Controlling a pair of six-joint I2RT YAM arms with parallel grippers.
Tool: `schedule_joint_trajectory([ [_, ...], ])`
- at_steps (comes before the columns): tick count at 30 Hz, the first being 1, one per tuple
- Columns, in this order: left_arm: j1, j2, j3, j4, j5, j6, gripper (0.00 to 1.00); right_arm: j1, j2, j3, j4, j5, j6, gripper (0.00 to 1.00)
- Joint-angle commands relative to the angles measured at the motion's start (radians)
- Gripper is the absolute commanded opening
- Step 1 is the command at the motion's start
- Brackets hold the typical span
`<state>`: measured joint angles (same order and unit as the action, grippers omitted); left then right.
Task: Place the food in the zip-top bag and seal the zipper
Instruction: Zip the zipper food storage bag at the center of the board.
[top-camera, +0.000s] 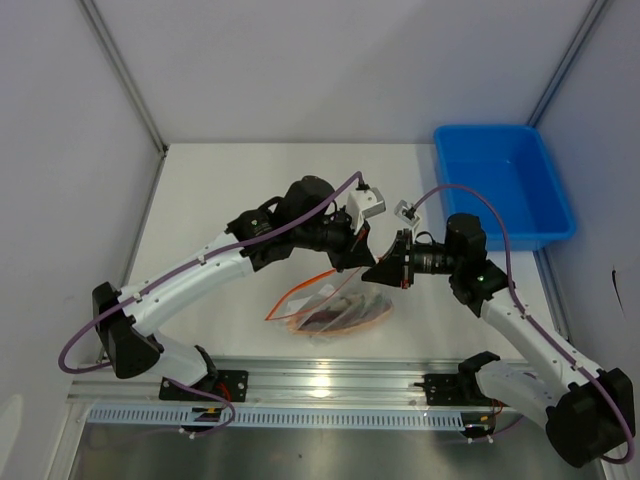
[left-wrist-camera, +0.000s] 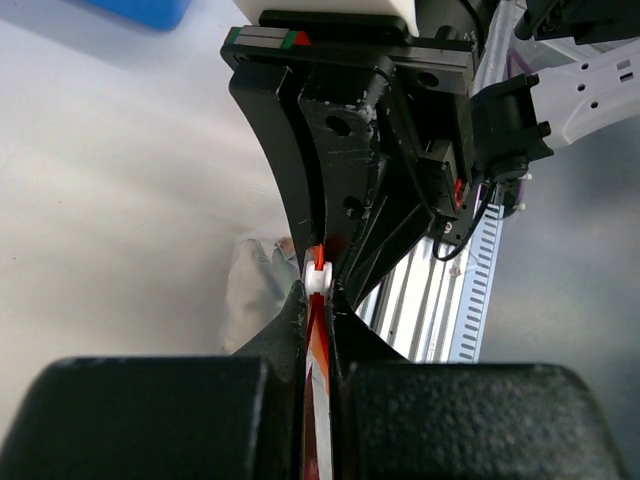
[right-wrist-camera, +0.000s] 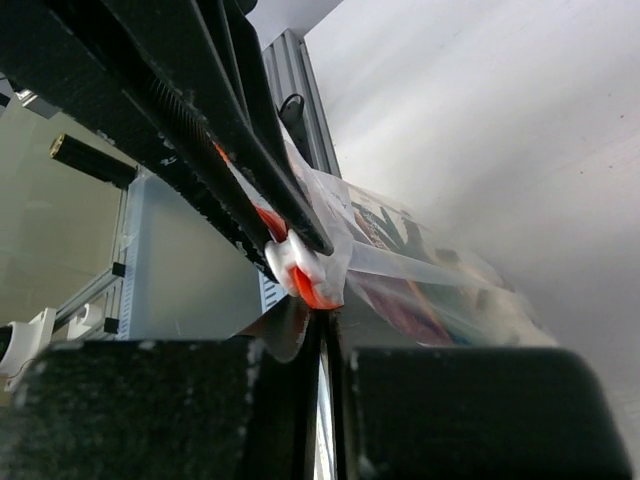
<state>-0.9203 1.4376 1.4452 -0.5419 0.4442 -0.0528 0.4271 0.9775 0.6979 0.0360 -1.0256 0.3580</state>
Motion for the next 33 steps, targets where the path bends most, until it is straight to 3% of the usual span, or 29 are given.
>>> schedule_joint_trajectory([
  [1, 0.005, -0.023, 0.009, 0.014, 0.028, -0.012, 0.01, 0.009, 0.007, 0.017, 0.065, -0.045, 0.004, 0.0],
  [4, 0.005, -0.008, 0.02, -0.001, 0.016, -0.013, 0.05, 0.022, 0.001, 0.012, 0.061, -0.024, 0.004, 0.0],
  [8, 0.005, 0.004, 0.044, -0.016, 0.01, -0.015, 0.35, 0.032, 0.003, 0.014, 0.054, -0.01, 0.001, 0.0],
  [10, 0.005, 0.007, 0.046, -0.012, 0.008, -0.018, 0.45, 0.038, 0.003, 0.015, 0.053, -0.007, -0.001, 0.0],
  [13, 0.005, 0.009, 0.044, -0.004, 0.008, -0.021, 0.48, 0.042, 0.003, 0.015, 0.051, 0.001, -0.001, 0.0],
  [15, 0.005, 0.015, 0.046, -0.001, 0.011, -0.021, 0.45, 0.044, 0.003, 0.014, 0.048, 0.009, -0.002, 0.0],
  [18, 0.005, 0.021, 0.044, -0.007, 0.008, -0.022, 0.32, 0.045, 0.0, 0.014, 0.05, 0.022, -0.001, 0.0],
  [23, 0.005, 0.014, 0.034, -0.023, -0.001, -0.016, 0.02, 0.045, -0.007, 0.017, 0.054, 0.064, 0.022, 0.0],
  [33, 0.005, -0.023, 0.0, -0.07, -0.071, 0.01, 0.0, 0.021, -0.128, -0.072, 0.192, 0.167, 0.15, 0.0],
])
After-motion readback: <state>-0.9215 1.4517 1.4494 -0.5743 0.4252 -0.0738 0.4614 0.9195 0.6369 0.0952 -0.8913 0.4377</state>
